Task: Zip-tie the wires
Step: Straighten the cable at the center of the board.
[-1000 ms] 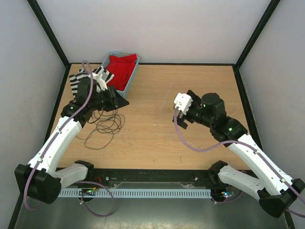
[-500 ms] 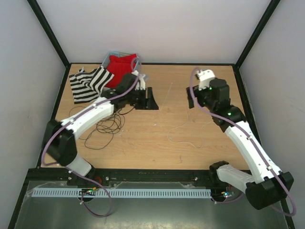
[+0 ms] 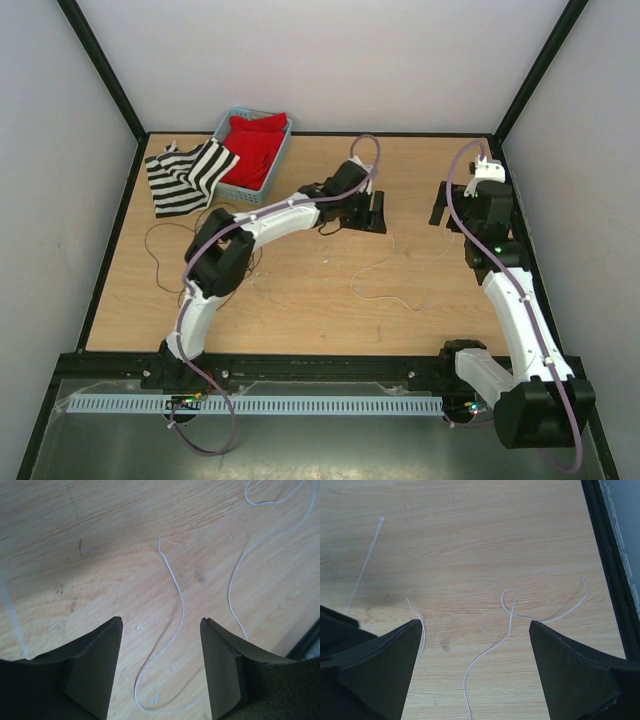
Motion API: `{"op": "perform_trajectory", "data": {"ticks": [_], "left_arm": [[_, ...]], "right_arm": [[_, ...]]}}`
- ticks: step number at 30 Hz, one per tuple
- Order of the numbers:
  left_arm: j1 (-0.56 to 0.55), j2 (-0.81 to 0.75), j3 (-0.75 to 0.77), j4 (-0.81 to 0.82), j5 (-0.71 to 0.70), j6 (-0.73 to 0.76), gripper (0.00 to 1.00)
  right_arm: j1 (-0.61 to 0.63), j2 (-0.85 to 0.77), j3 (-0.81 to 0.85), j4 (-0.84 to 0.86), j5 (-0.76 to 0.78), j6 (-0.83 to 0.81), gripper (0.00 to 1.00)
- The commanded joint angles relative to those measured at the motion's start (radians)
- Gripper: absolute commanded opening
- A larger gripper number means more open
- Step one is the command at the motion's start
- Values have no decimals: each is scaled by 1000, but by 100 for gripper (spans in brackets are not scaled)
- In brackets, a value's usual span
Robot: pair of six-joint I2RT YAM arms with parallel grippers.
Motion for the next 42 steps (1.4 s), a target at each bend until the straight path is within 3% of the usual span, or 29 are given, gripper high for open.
{"op": "perform_trajectory", "data": {"ticks": [1, 14, 23, 26, 30, 36, 42], "left_arm": [[-24, 99, 117, 16, -41, -2, 66], [-68, 319, 298, 52, -127, -5, 65], [-72, 375, 335, 70, -118, -20, 38], [-74, 368, 329, 73, -118, -19, 23], [-72, 319, 281, 91, -146, 4, 0], [-49, 167, 153, 138, -184, 35, 0], [13, -106, -130, 196, -237, 20, 0]], "right_arm": [[-3, -24, -9, 71, 33, 34, 99], [-6, -40, -28, 101, -32, 32, 99], [-5, -71, -59, 120, -4, 15, 99], [-6, -67, -64, 123, -15, 23, 99], [-5, -63, -75, 129, -20, 27, 99], [-5, -27, -95, 134, -44, 53, 99], [-6, 17, -120, 143, 2, 89, 99]]}}
